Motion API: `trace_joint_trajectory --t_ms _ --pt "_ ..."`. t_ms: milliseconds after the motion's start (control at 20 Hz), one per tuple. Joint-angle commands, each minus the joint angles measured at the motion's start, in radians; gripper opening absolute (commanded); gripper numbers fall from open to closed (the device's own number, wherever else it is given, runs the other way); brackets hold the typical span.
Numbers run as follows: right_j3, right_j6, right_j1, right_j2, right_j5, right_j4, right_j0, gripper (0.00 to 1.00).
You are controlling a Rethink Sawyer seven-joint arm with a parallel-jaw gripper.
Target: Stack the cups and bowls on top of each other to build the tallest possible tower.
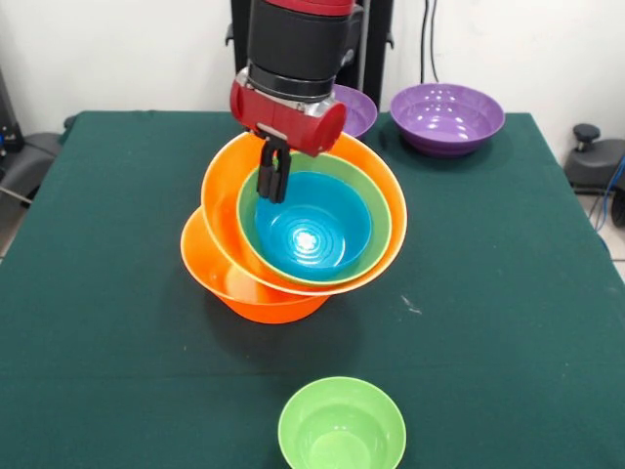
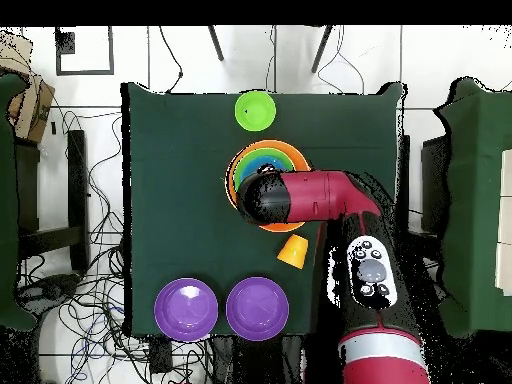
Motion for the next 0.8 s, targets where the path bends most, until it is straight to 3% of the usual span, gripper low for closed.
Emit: trace_joint_trajectory --t_ms 50,450,800 --pt "0.056 -0.107 0.058 0.056 -0.025 -0.087 0.029 0.0" --pt "0.042 -0.083 0.097 0.047 -0.065 -0.09 0.04 0.0" --pt "0.024 -0.136 0.107 0.068 -0.05 -0.092 0.007 0.0"
